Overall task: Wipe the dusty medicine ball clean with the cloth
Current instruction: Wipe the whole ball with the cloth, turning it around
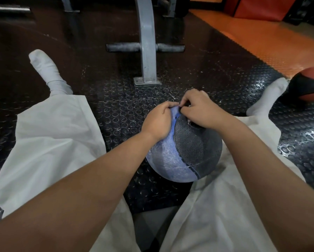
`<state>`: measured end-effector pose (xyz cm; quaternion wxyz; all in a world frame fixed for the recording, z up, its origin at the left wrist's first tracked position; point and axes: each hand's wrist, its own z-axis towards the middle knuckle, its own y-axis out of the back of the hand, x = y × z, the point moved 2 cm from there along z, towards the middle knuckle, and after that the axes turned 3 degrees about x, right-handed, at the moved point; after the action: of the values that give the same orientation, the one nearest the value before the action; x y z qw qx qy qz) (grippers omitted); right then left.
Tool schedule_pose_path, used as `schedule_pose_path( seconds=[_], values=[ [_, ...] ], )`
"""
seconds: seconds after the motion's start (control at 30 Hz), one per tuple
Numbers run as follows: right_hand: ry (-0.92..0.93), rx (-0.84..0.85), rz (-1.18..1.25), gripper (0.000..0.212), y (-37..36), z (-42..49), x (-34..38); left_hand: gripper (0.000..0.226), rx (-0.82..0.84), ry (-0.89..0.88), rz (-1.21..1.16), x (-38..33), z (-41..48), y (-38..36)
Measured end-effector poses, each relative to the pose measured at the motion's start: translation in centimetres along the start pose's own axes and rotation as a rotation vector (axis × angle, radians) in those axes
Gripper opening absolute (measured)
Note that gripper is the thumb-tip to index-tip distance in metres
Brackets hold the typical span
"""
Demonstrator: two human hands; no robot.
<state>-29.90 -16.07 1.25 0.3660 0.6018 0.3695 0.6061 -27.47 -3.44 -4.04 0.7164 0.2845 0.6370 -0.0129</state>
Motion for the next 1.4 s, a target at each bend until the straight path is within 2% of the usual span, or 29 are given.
schedule_pose_path(
  seconds=[0.1, 0.17, 0.23, 0.33, 0.4, 0.47, 0.6, 0.7, 0.8, 0.93, 1.0, 1.07, 1.13, 1.23, 1.33, 1.4],
  values=[
    [0.277, 0.043, -0.169, 0.007, -1.8, -2.1, 2.5, 0.031, -0.019, -0.032, -0.001, 0.8, 0.2, 0.7],
    [0.345, 0.083, -0.141, 0.006, -2.1, -2.7, 2.9, 0.028, 0.007, -0.052, -0.065, 1.2, -0.2, 0.8],
    [0.258, 0.061, -0.015, 0.008, -1.4, -1.9, 1.9, 0.029, 0.019, -0.066, -0.141, 1.3, -0.5, 0.5],
    [-0.09, -0.026, 0.301, 0.015, 0.2, 0.2, -0.7, 0.037, 0.007, 0.003, -0.126, 0.7, -0.8, -0.1],
    [-0.209, -0.039, 0.307, 0.014, 0.3, 0.9, -1.7, 0.039, -0.035, 0.023, -0.108, 0.4, -0.8, -0.4],
    [-0.138, -0.092, 0.156, 0.011, -0.1, 0.9, -1.6, 0.04, -0.058, 0.034, -0.092, 0.2, -0.7, -0.3],
    [0.184, -0.264, -0.059, 0.015, -3.1, -2.4, 2.3, 0.038, -0.074, 0.019, -0.116, 0.8, -0.4, 0.5],
    [0.243, -0.34, -0.127, 0.023, -4.1, -3.9, 3.2, 0.037, -0.065, 0.008, -0.182, 1.6, -0.8, 0.7],
    [0.099, -0.268, 0.051, 0.015, -2.2, -2.4, 1.4, 0.037, -0.044, -0.015, -0.143, 0.9, -1.1, 0.1],
    [-0.33, -0.203, 0.469, 0.021, 0.2, 0.4, -2.9, 0.041, -0.105, 0.001, -0.06, 0.0, -1.4, -0.9],
    [-0.395, -0.185, 0.459, 0.014, 0.3, 1.1, -3.4, 0.04, -0.152, 0.025, -0.06, -0.2, -1.2, -1.1],
    [-0.398, -0.205, 0.282, 0.017, 0.0, 1.2, -2.7, 0.04, -0.19, 0.061, -0.049, -0.3, -1.0, -1.1],
    [-0.325, -0.304, 0.066, 0.024, -0.9, 0.6, -1.0, 0.04, -0.212, 0.08, -0.04, -0.4, -0.8, -0.8],
    [-0.118, -0.467, -0.168, 0.032, -3.3, -1.8, 2.6, 0.035, -0.189, 0.072, -0.086, 0.3, -0.4, -0.2],
    [0.097, -0.516, -0.186, 0.036, -4.7, -4.5, 4.0, 0.03, -0.141, 0.043, -0.178, 1.0, -0.7, 0.3],
    [0.158, -0.445, -0.124, 0.03, -3.9, -4.9, 3.2, 0.032, -0.138, 0.016, -0.179, 1.0, -1.0, 0.1]
  ],
)
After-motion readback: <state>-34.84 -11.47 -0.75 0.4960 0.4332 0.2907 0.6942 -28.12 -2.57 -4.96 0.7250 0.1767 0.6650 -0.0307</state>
